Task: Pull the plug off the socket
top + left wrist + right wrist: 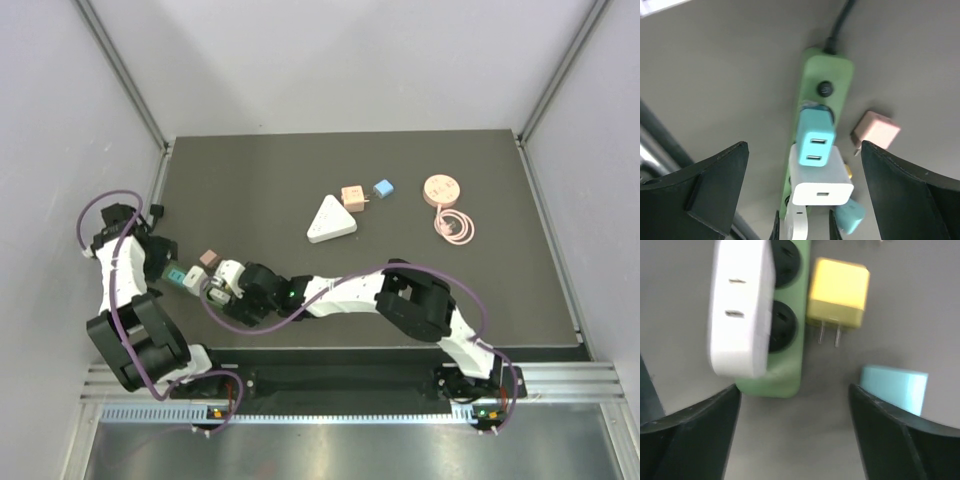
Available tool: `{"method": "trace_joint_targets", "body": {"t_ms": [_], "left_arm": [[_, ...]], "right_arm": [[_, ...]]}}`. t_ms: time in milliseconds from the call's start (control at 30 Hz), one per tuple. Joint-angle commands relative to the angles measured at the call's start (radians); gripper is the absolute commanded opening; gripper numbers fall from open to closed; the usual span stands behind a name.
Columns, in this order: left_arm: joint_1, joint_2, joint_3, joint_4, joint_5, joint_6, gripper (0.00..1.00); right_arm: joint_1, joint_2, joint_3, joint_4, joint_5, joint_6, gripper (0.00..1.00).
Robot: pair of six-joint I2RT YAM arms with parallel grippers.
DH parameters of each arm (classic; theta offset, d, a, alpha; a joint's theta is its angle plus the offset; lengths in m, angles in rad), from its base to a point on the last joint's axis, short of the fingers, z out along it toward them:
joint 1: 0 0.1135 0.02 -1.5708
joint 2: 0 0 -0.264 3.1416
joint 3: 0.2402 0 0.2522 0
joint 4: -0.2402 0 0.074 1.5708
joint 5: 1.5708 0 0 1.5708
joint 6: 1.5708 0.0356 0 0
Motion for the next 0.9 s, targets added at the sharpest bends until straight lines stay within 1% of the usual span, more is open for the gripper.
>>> {"method": "trace_joint_targets", "body": {"t_ms": [0, 33, 167, 233, 367, 433, 567, 700, 867], "left_arm": [[0.004, 0.002, 0.023, 0.078, 0.034, 0.024, 0.99], [0.006, 0.028, 0.028, 0.079, 0.029, 0.021, 0.99], [0.003, 0.123, 0.058, 0.05, 0.046, 0.009, 0.98], [0.006, 0.17, 0.063, 0.061, 0.051, 0.011, 0.99], [0.004, 0.212, 0.066, 0.099, 0.071, 0.006, 0.99], [0.004, 0.221, 0.066, 0.113, 0.057, 0.009, 0.98], [0.003, 0.25, 0.065, 0.148, 0.051, 0.033, 0.99], [-0.001, 0.302, 0.071, 0.165, 0.069, 0.035, 0.99], [-0.02, 0.333, 0.065, 0.197, 0.056, 0.026, 0.97]], "right_arm": [[-0.02, -0.108, -0.014, -0.047, 0.016, -0.008, 0.96], [-0.02, -0.127, -0.017, -0.047, 0.013, -0.008, 1.0], [-0.02, -0.169, 0.003, -0.103, 0.007, -0.01, 1.0], [-0.02, -0.207, -0.002, -0.121, 0.001, -0.007, 1.0], [-0.02, -0.275, -0.031, -0.124, -0.051, -0.002, 1.0], [-0.02, -0.293, -0.031, -0.132, -0.071, -0.002, 1.0], [-0.018, -0.28, 0.001, -0.153, -0.094, -0.002, 1.0], [-0.02, -0.244, 0.044, -0.179, -0.096, 0.039, 1.0], [-0.02, -0.208, 0.084, -0.193, -0.127, 0.064, 1.0]]}}
